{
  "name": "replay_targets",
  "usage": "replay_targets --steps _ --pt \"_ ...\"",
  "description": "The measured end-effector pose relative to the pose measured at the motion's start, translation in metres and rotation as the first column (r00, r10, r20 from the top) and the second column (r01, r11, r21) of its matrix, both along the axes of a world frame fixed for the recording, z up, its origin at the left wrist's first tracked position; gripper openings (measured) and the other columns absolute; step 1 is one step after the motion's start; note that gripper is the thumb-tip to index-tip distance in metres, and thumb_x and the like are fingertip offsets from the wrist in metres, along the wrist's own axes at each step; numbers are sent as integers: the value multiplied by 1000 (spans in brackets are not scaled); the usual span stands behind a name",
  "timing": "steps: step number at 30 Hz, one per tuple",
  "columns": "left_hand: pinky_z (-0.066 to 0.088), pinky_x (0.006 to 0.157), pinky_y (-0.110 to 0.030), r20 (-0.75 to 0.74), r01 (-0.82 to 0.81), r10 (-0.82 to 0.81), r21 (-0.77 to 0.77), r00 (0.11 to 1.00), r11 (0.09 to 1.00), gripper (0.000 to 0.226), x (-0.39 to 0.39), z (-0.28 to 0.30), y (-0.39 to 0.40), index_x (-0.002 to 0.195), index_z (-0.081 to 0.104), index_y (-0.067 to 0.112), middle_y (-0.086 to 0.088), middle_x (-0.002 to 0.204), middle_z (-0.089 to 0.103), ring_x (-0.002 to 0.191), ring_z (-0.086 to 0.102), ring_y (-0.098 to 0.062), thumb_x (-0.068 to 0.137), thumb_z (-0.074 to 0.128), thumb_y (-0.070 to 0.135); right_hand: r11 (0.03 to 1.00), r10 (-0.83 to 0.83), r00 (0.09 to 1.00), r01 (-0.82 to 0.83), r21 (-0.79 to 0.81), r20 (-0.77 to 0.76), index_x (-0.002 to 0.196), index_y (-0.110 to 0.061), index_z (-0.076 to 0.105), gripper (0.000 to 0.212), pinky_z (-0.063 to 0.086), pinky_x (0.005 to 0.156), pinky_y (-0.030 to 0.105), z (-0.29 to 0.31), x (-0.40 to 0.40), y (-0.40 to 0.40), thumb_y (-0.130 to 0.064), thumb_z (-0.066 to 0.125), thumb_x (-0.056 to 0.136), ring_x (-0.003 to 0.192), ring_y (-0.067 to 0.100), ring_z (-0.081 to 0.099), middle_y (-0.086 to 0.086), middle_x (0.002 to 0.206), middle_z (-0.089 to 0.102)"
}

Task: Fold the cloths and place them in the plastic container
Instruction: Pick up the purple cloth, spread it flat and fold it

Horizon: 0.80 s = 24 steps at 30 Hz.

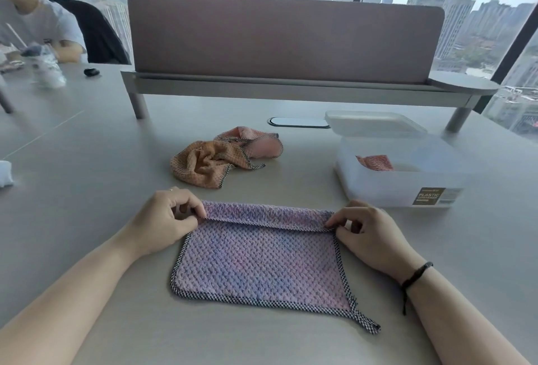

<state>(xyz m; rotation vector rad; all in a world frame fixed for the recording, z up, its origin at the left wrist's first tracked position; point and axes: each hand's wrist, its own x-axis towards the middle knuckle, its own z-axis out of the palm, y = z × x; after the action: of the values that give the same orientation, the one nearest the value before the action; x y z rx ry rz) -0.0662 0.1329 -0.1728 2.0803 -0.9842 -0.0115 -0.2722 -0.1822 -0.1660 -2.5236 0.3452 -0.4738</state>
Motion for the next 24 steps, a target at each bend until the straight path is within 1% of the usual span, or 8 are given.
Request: replay_targets --steps 4,7,9,12,15,18,21,24 --pt "45 82 -20 -24 89 -87 71 996 993 17 -4 4 -1 81 74 35 16 87 71 89 62 -9 69 66 26 1000 17 1000 -17 1 -12 75 -41 73 32 40 63 18 -2 -1 0 -10 67 75 71 1 57 -15 86 61" --pt "44 85 -22 -36 118 -116 69 993 991 20 -4 6 0 81 76 35 15 90 69 93 62 -11 68 66 47 1000 22 999 -21 -9 48 82 -38 73 27 41 61 20 -1 -3 1 -13 69 75 67 6 54 -14 86 58" --pt "45 84 -23 -14 116 -115 68 993 991 22 -3 5 0 80 76 36 15 92 67 93 61 -9 68 68 51 1000 12 990 -14 16 144 85 -35 70 20 38 59 20 4 -4 6 -17 71 76 63 8 48 -11 82 55" --pt "45 84 -27 32 117 -119 45 992 992 21 -7 6 0 79 77 34 14 94 64 93 60 -12 68 72 51 990 87 974 -109 94 207 74 -29 65 13 34 56 16 12 -11 20 -35 76 72 57 8 43 -10 72 54" --pt "44 75 -31 1 146 -146 -53 989 988 21 -15 16 -2 76 76 30 7 87 64 79 58 -14 65 78 48 954 268 963 -271 128 44 70 -26 64 33 35 52 18 18 -23 37 -53 82 65 53 5 46 -8 63 57" --pt "46 64 -38 -80 296 -307 -125 948 947 17 -31 27 -3 73 76 24 1 75 68 68 59 -20 68 84 38 920 379 921 -385 -73 -90 80 -32 67 40 45 62 22 21 -36 53 -65 78 62 67 5 55 -15 71 58" --pt "50 63 -43 -184 392 -392 -36 901 919 16 -50 33 -3 73 77 25 -2 72 69 67 62 -23 68 88 36 848 466 867 -495 -188 -176 92 -34 66 32 47 69 25 20 -38 67 -60 68 74 78 2 53 -16 86 55" --pt "52 65 -39 -156 440 -419 137 894 888 21 -67 36 -9 78 77 29 4 75 68 70 64 -16 68 87 45 840 480 857 -510 -183 -186 86 -29 57 17 48 69 32 16 -34 73 -46 58 86 75 7 49 -14 88 50"
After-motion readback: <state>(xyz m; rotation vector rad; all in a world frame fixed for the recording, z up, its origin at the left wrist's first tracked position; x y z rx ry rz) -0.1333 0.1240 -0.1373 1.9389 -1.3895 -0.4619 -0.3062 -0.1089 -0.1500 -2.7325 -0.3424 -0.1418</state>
